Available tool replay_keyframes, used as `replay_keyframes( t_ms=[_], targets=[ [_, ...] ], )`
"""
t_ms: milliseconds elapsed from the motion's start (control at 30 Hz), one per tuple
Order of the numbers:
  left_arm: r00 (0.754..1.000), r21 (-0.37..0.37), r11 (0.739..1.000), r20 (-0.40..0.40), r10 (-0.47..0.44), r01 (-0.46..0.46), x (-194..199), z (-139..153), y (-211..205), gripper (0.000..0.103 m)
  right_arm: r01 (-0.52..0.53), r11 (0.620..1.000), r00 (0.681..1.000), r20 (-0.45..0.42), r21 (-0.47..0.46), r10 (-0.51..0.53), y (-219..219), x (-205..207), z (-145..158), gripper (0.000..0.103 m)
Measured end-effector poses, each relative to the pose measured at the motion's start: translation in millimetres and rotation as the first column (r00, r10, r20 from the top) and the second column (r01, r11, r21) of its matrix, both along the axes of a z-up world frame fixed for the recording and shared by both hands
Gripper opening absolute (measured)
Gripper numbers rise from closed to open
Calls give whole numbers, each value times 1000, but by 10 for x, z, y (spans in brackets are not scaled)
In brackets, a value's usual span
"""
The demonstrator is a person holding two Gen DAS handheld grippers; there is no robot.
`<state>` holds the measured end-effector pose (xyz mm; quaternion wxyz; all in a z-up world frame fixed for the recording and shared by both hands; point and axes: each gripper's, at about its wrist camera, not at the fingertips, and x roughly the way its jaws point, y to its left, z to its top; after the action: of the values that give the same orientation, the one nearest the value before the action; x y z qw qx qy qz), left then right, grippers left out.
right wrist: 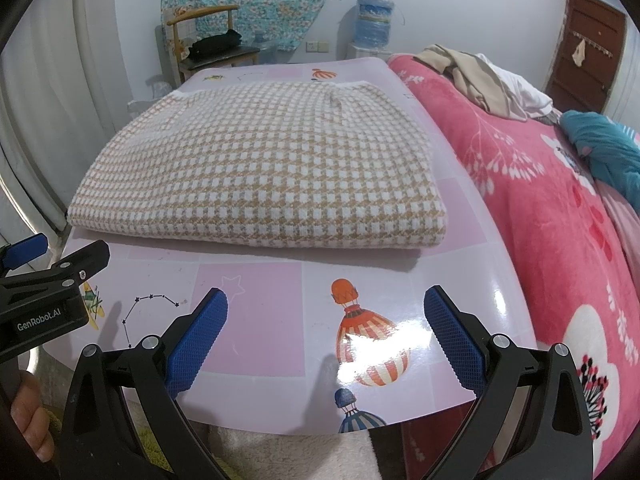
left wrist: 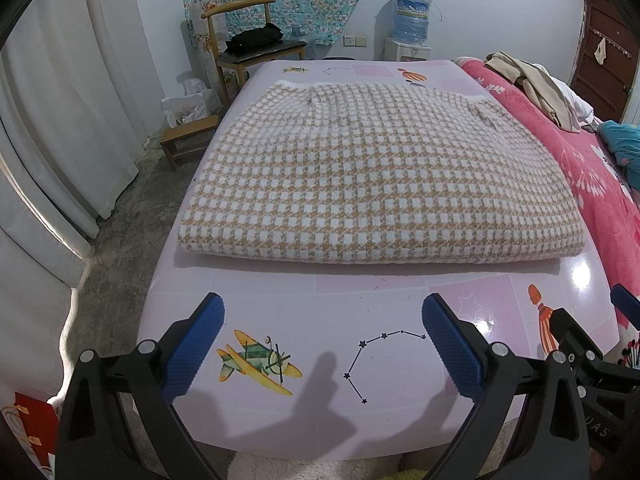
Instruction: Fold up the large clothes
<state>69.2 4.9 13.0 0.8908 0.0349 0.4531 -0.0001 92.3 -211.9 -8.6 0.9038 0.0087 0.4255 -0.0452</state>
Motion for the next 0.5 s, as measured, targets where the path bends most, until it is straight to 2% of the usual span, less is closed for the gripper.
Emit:
replay_keyframes(
  t_ms=[500],
  targets=[
    [1000,2,1000,8,5,-5,-13,6,-11,97,-2,1000,1000,0,0,2,-10,3,5,95]
  ],
)
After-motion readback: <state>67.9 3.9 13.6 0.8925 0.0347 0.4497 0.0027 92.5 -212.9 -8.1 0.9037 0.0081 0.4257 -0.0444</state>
